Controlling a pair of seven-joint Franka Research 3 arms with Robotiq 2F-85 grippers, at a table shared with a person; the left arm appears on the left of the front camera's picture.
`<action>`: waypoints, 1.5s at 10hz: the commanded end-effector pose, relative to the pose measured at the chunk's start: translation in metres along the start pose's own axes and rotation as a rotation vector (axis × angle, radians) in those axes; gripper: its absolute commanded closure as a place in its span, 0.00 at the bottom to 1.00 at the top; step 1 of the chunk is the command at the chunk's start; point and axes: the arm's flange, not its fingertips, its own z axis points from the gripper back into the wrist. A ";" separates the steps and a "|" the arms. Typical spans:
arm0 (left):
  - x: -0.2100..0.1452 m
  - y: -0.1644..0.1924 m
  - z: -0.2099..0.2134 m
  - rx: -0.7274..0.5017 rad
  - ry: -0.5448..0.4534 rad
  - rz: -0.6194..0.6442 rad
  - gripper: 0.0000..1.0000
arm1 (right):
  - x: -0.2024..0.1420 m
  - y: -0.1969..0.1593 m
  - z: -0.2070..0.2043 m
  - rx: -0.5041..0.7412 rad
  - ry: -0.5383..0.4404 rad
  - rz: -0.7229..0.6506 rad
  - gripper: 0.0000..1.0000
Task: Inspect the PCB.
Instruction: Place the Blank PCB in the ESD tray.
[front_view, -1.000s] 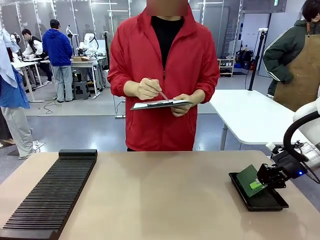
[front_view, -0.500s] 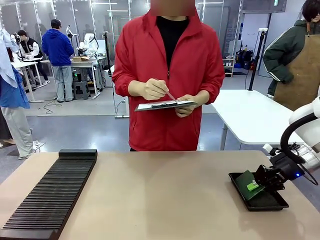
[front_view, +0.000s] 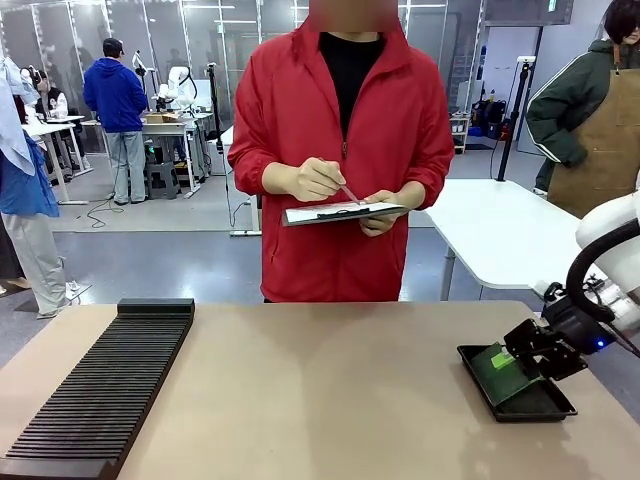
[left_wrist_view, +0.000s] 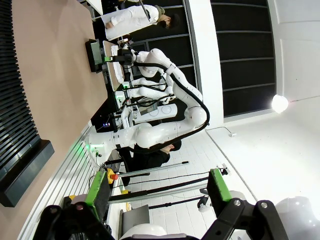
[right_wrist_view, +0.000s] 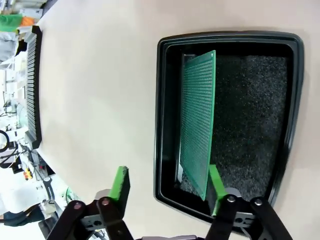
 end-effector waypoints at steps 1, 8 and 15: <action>-0.001 0.000 0.001 0.002 0.000 0.009 0.00 | -0.007 0.016 0.013 -0.090 -0.012 -0.031 0.00; -0.001 0.000 0.001 0.002 0.000 0.009 0.00 | -0.003 0.019 0.030 -0.069 -0.038 -0.016 0.00; -0.001 0.000 0.001 0.002 0.000 0.009 0.00 | -0.003 0.019 0.030 -0.069 -0.038 -0.016 0.00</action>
